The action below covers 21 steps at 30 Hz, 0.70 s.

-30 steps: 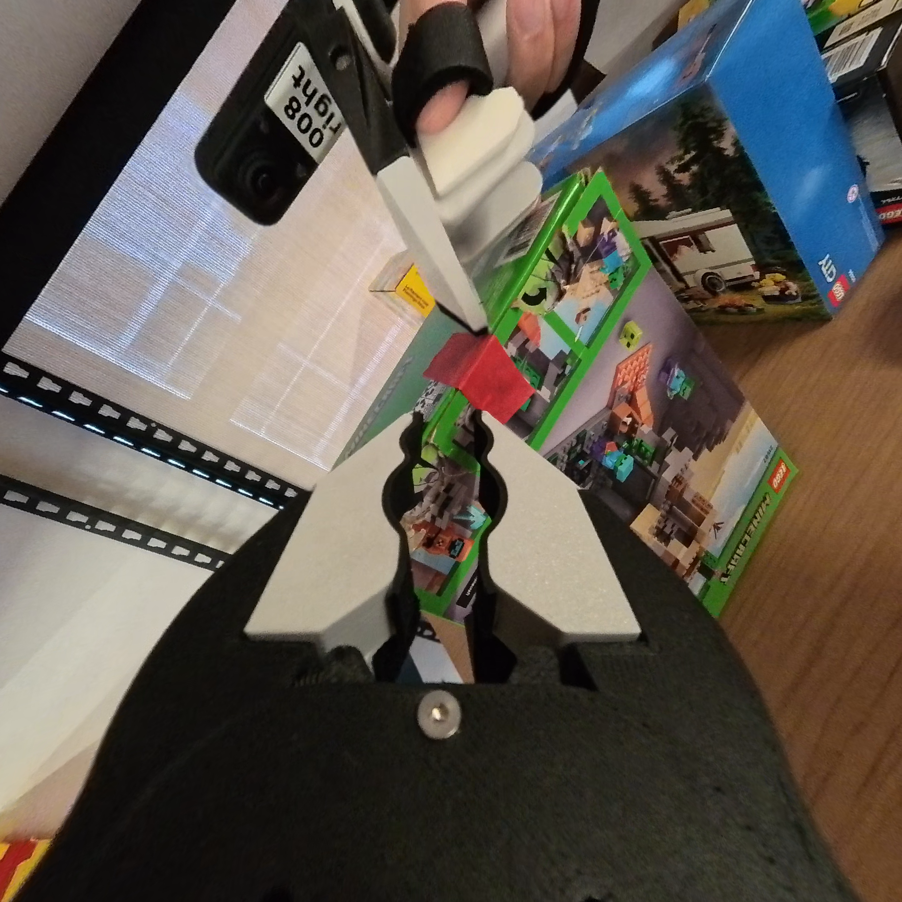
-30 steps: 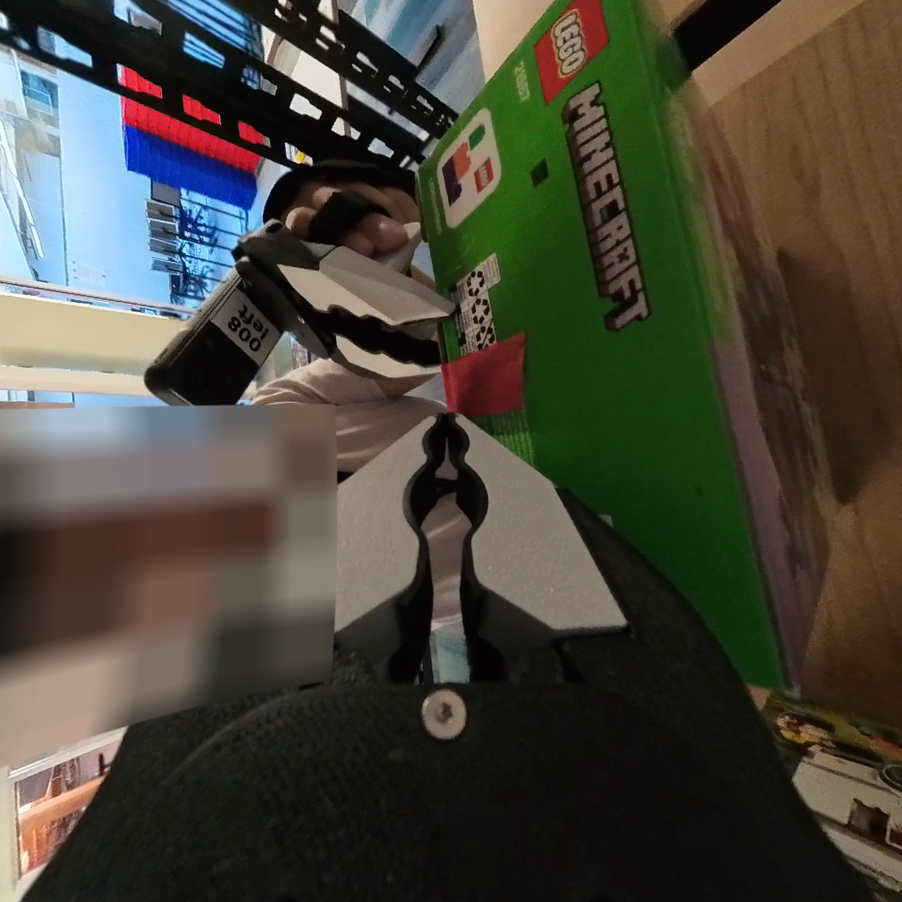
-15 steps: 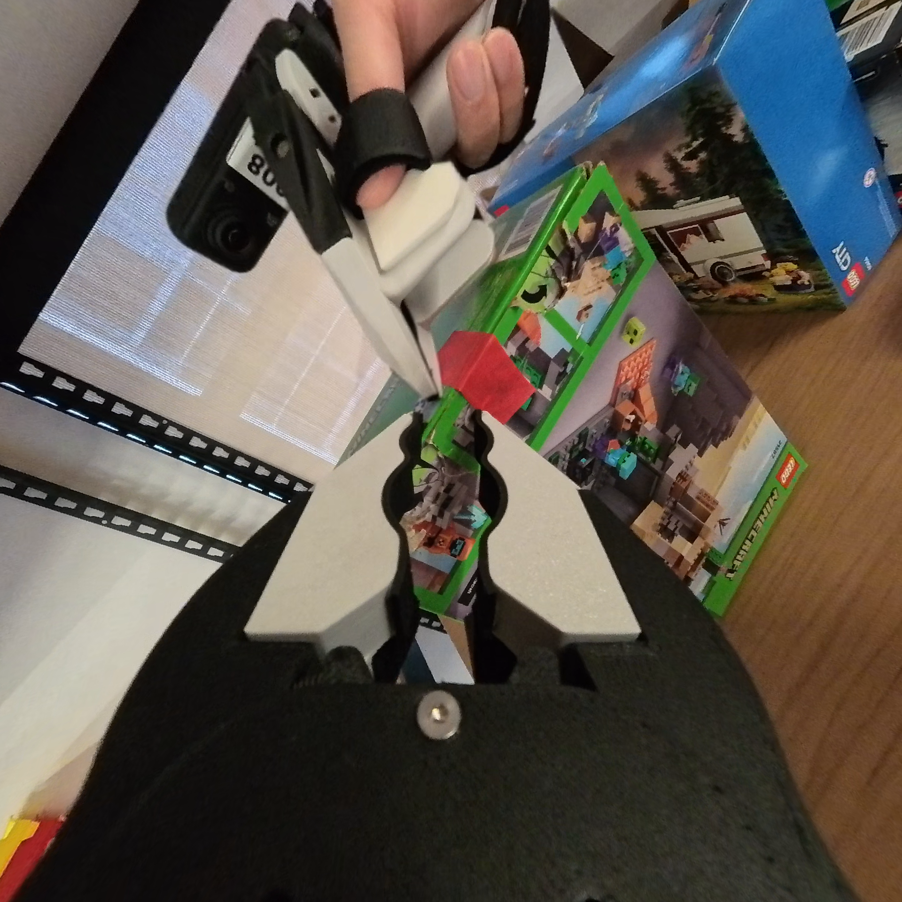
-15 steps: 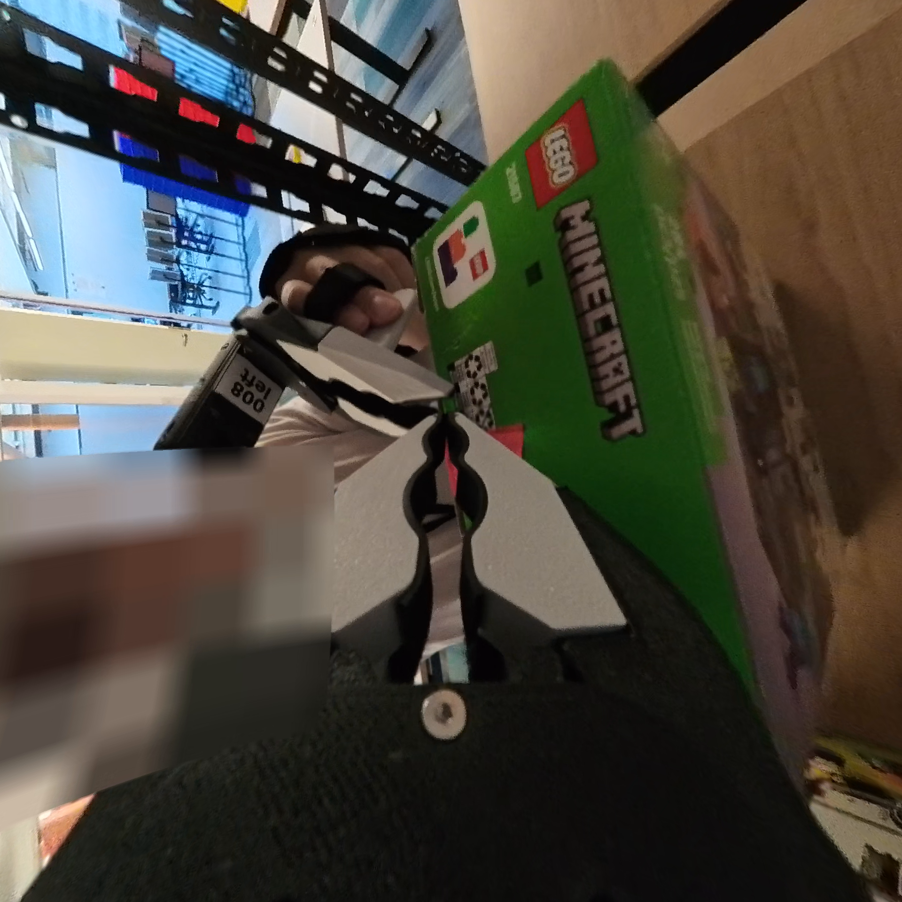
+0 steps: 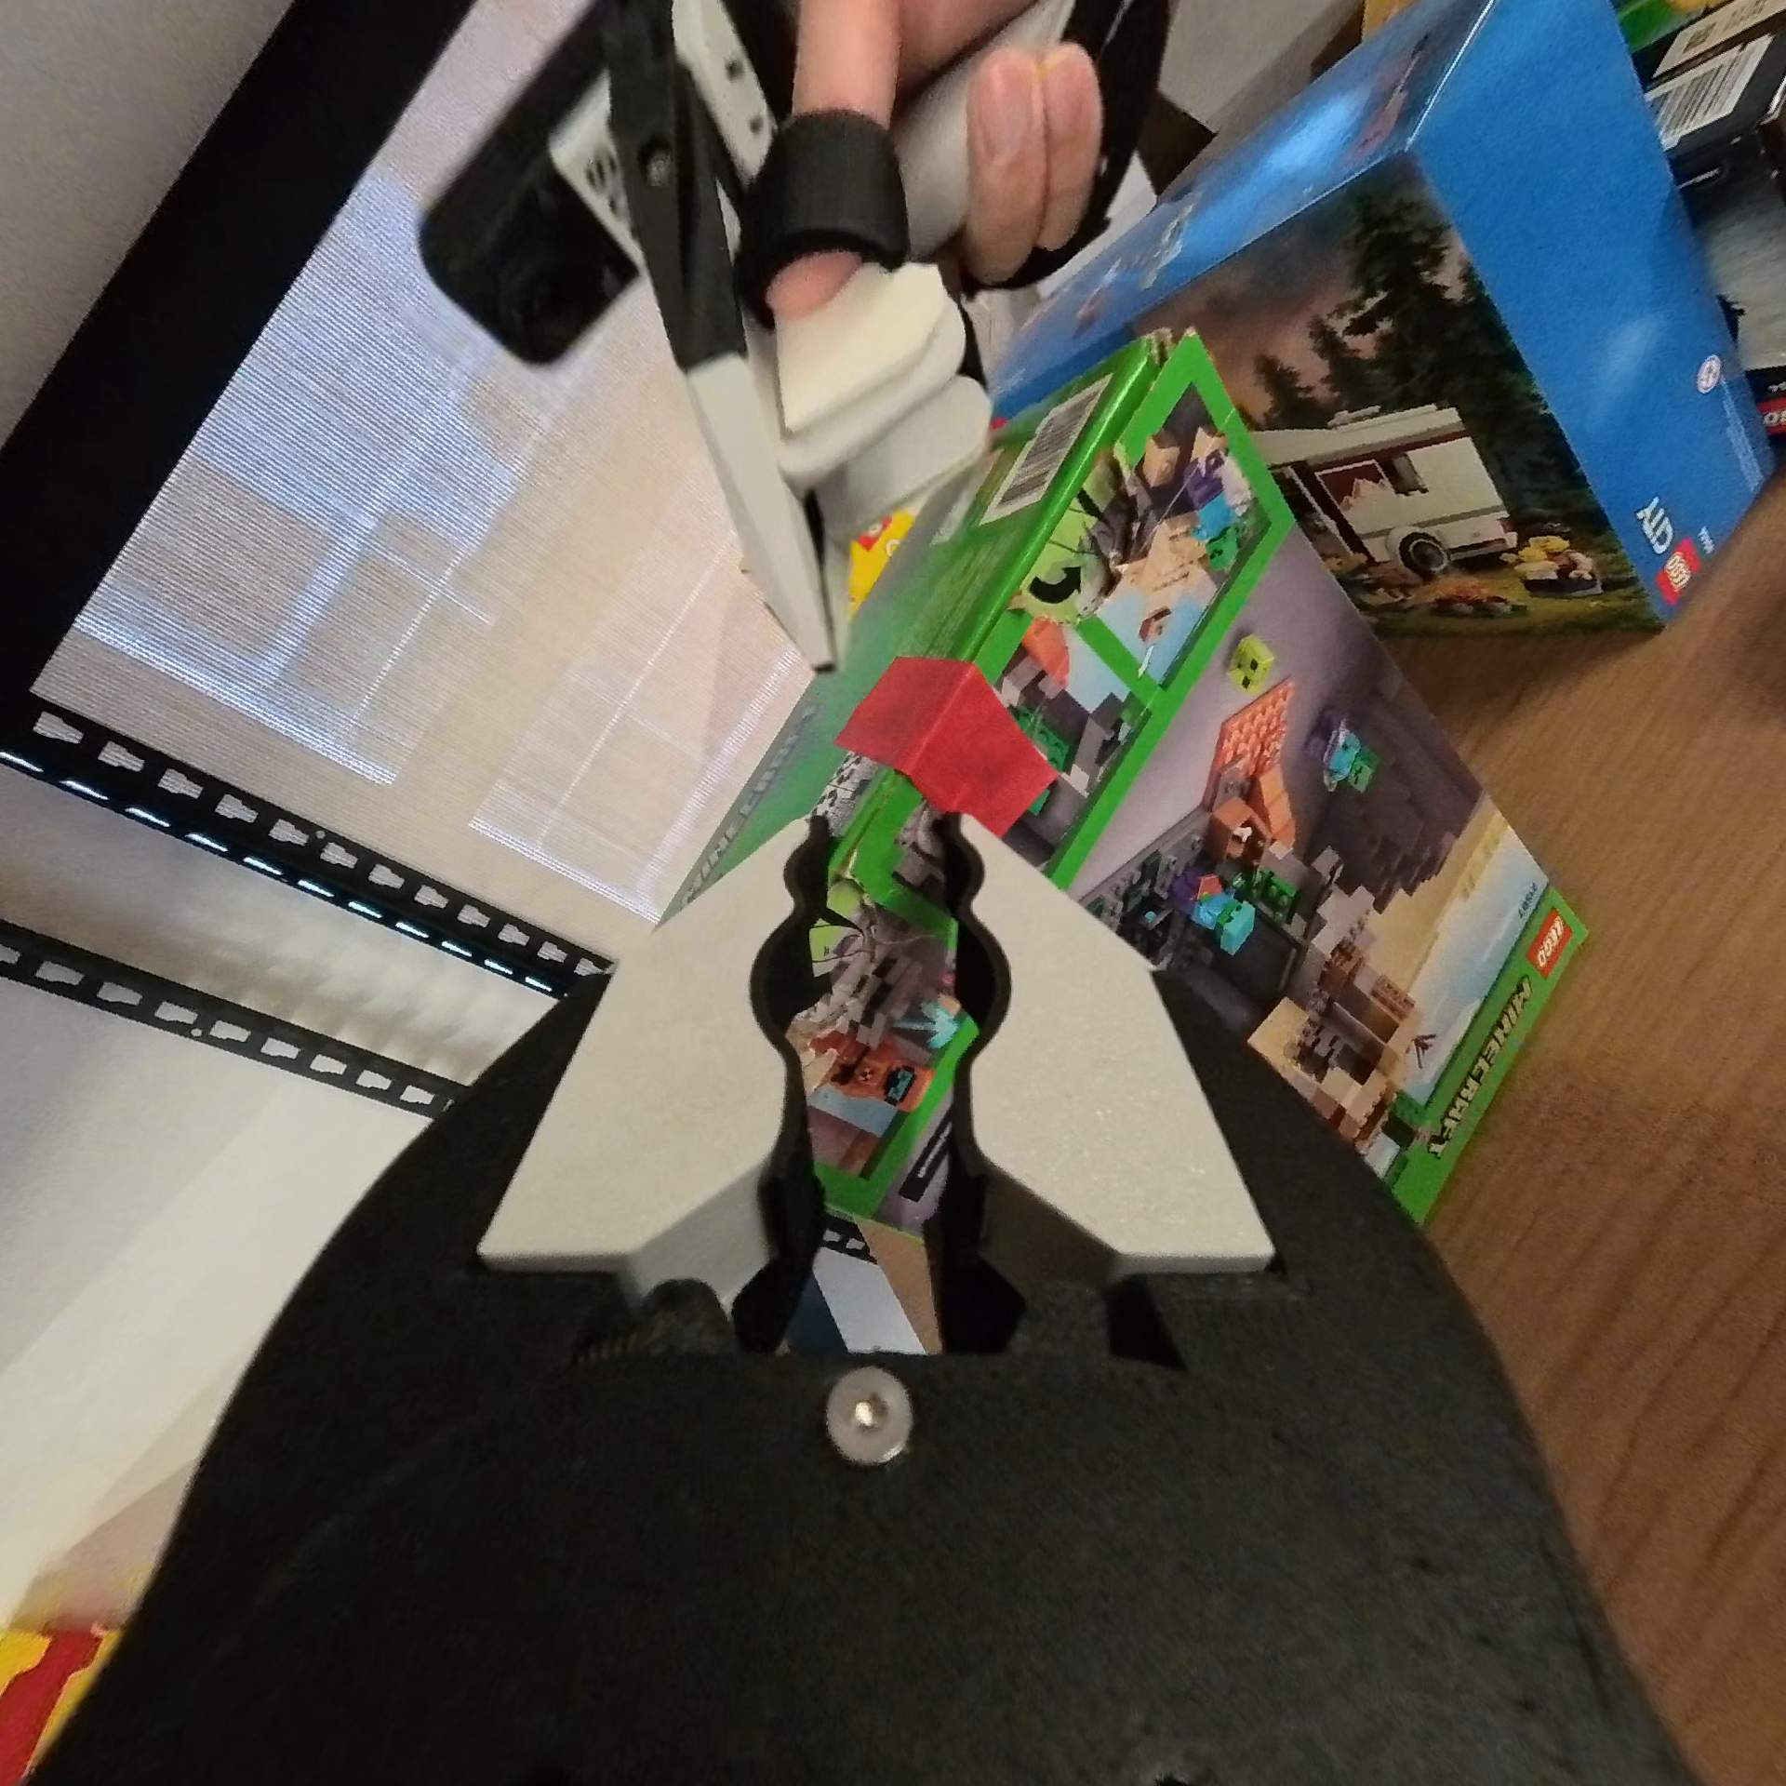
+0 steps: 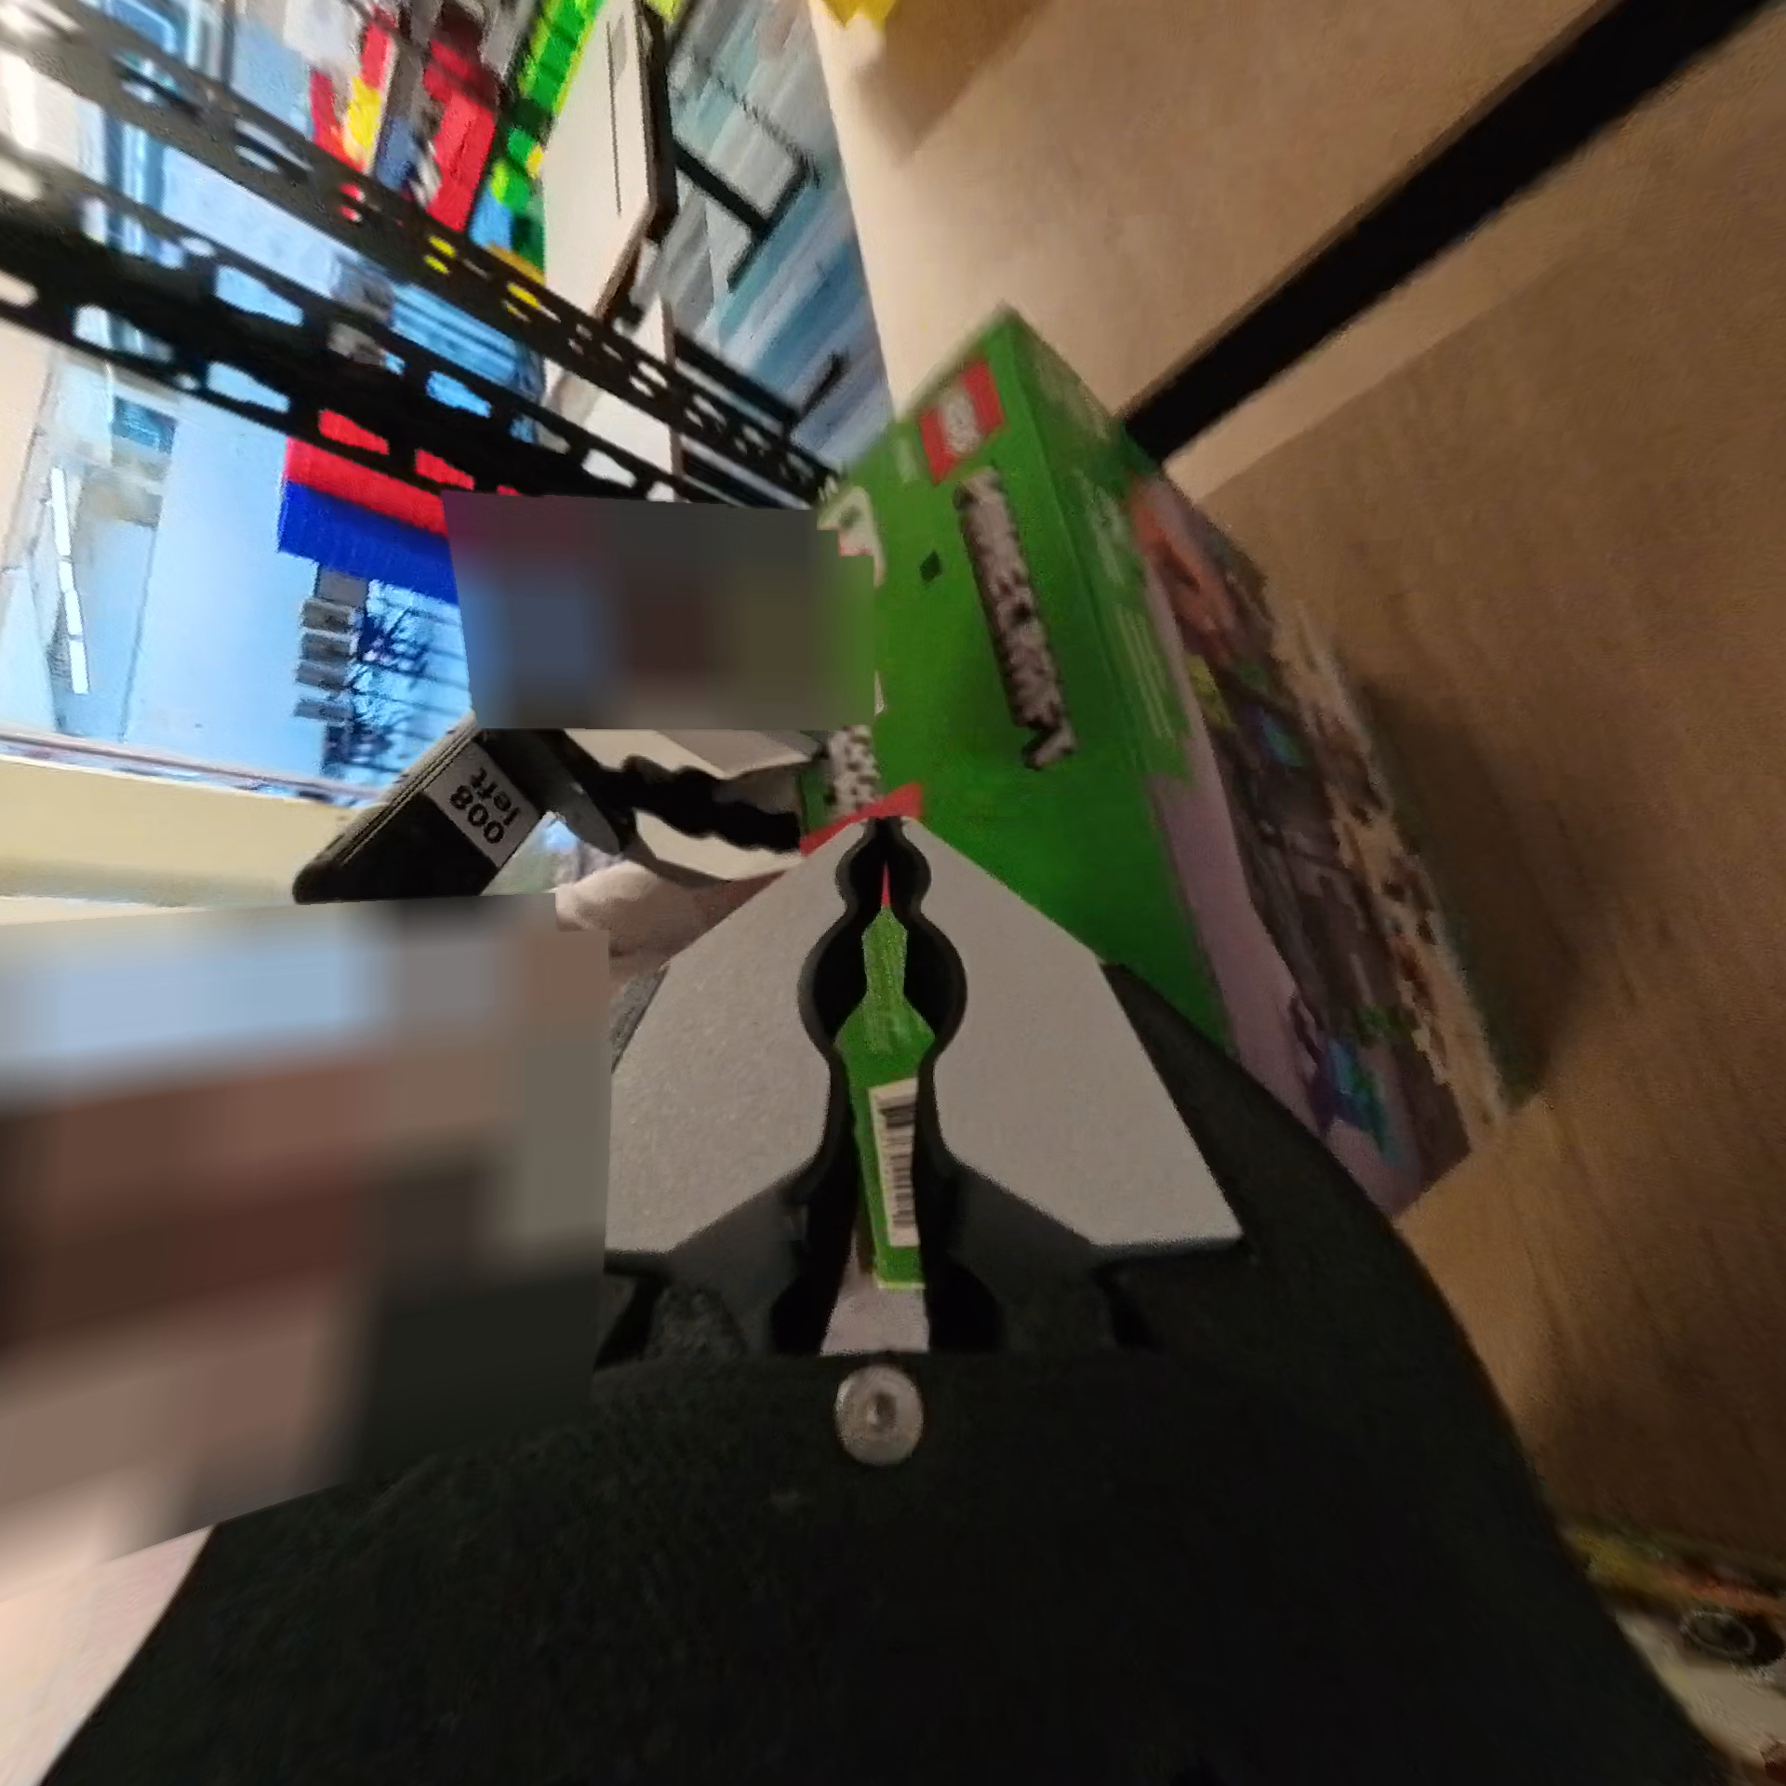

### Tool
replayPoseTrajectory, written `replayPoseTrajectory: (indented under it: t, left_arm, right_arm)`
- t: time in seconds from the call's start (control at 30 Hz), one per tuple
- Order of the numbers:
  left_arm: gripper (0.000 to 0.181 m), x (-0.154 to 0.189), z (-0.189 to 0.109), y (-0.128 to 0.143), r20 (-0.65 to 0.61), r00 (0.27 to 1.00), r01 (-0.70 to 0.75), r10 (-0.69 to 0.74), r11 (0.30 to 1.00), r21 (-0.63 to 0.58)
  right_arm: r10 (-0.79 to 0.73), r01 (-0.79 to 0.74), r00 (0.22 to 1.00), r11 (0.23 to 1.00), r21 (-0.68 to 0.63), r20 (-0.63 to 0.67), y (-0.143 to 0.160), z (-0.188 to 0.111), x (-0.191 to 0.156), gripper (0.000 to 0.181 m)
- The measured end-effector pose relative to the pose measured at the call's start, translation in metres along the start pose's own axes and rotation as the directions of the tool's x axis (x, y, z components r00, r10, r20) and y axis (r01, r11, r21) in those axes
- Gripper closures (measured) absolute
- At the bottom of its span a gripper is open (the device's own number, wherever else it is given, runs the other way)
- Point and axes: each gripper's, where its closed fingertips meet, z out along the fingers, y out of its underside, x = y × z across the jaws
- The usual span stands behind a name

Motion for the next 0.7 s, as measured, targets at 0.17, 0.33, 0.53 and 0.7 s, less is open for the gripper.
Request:
replayPoseTrajectory:
  t: [0.17, 0.33, 0.53, 0.7]
  left_arm:
    - [0.151, 0.005, 0.0, 0.001, -0.017, 0.999, -0.045, 0.045, 0.999, -0.01]
    - [0.151, 0.004, 0.001, 0.003, -0.035, 0.997, -0.071, 0.07, 0.997, -0.034]
    - [0.155, 0.002, 0.001, 0.002, -0.032, 0.998, -0.059, 0.058, 0.998, -0.031]
    - [0.159, 0.0, 0.0, 0.002, -0.034, 0.997, -0.063, 0.062, 0.998, -0.027]
  right_arm:
    - [-0.641, 0.749, 0.621, 0.655, 0.1, -0.451, 0.015, 0.008, -0.041, 0.179]
    - [-0.665, 0.908, 0.122, 0.374, -0.187, -0.737, 0.018, 0.016, -0.034, 0.15]
    - [-0.676, 0.863, 0.063, 0.407, -0.3, -0.734, 0.021, 0.021, -0.008, 0.149]
    - [-0.663, 0.897, 0.057, 0.362, -0.253, -0.747, 0.023, 0.015, -0.013, 0.154]
